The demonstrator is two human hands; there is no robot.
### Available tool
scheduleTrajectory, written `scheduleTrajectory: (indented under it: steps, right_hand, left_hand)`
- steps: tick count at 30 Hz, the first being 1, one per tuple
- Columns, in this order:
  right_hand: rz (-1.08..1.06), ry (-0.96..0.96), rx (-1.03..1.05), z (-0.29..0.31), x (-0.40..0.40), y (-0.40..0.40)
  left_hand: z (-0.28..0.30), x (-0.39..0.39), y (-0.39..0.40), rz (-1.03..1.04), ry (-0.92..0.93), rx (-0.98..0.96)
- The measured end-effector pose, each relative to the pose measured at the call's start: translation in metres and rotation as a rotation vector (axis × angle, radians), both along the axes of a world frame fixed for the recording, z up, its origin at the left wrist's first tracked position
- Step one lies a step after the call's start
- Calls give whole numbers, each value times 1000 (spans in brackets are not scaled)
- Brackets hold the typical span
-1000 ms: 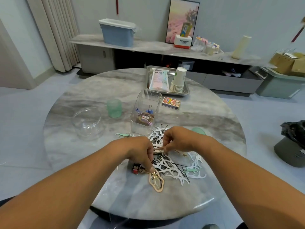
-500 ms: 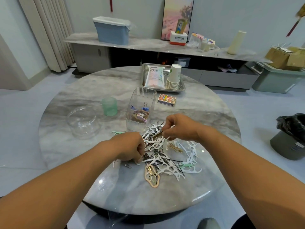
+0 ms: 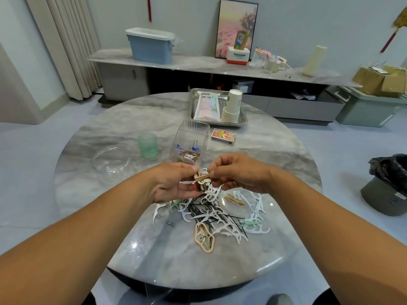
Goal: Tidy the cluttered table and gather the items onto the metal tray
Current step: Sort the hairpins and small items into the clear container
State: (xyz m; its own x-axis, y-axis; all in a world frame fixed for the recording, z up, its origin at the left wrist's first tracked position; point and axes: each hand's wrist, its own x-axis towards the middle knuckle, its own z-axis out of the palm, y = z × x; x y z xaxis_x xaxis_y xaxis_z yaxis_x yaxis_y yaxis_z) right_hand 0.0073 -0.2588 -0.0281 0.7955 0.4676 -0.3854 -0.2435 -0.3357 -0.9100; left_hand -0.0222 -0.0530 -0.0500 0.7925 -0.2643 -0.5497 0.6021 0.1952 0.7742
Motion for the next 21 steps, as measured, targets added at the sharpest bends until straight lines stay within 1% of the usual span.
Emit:
scheduleTrajectory:
  steps: [3,7,9,11,12,13,14,16,17,18,19,21]
  right_hand:
    - [-1,-38,19,-2,-3,4]
    - [-91,-97,26,-5,-5,12]
    - [-154,-71,75,-4,-4,15]
    - [-181,6,150,-1,-2,16]
    - [-191,35,163,0,-2,16]
    - [-205,26,123,-1,0,15]
    - [-210,-47,-1,-2,0,12]
    - [-128,-289,-439,-6,1,3]
    - [-44,-361,-640,-9,0,-2]
    - [37,-379,-794,-12,-1,-6]
    - [102,-368,-903,-16,-3,-9]
    - [168,-350,-1034,-22,-7,-9]
  left_hand:
    - [1,2,-3,-9,-2,-76]
    - [5,0,-3,-143,-52,-132]
    - [3,0,-5,-130,-81,-118]
    - [-1,1,-7,-77,-88,-66]
    - [-3,2,-7,-56,-83,-31]
    - [-4,3,-6,-45,-70,-1]
    - [-5,4,-4,-45,-54,26]
    - [-6,4,-1,-71,-23,69]
    - [-6,4,1,-83,0,74]
    - [-7,4,1,-86,24,67]
    - [-7,4,2,-79,49,49]
    - [-8,4,2,-51,83,-10]
